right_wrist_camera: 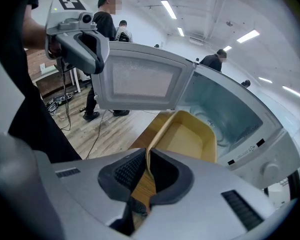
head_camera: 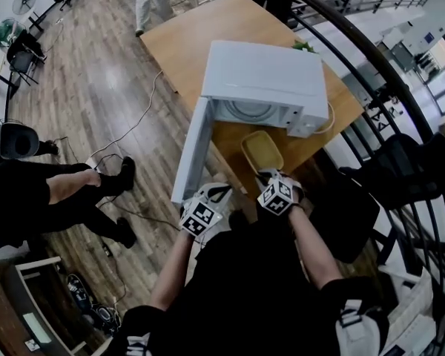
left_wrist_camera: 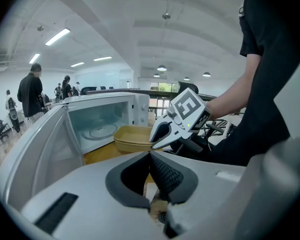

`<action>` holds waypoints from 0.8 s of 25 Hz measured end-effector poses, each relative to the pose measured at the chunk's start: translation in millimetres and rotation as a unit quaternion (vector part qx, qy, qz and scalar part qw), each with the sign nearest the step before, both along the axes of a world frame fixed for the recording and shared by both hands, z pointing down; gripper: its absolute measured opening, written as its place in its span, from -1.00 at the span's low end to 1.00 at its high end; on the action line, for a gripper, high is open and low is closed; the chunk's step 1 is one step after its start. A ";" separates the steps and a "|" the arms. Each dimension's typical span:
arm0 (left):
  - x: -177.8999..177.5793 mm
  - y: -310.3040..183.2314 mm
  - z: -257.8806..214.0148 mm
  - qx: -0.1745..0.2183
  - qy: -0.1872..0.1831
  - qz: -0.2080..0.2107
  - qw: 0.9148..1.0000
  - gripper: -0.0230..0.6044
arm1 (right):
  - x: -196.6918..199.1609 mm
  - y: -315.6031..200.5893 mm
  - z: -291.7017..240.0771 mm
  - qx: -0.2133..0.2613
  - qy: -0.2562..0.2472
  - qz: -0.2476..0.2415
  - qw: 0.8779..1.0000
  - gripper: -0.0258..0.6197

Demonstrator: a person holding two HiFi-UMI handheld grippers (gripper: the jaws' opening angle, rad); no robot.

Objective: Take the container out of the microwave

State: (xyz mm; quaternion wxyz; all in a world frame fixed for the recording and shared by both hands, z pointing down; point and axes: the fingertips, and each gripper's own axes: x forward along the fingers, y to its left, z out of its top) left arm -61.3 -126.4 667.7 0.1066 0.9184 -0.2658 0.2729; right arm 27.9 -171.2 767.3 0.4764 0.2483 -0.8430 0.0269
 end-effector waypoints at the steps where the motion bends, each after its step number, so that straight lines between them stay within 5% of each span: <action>1: 1.9 0.6 1.5 -0.001 -0.002 0.003 1.000 -0.92 | 2.2 2.0 1.4 0.000 0.001 0.000 1.000 -0.83; 20: 17.3 10.6 5.2 -0.003 -0.005 0.012 1.000 -0.92 | 19.7 18.9 6.8 0.000 0.003 0.003 1.000 -0.84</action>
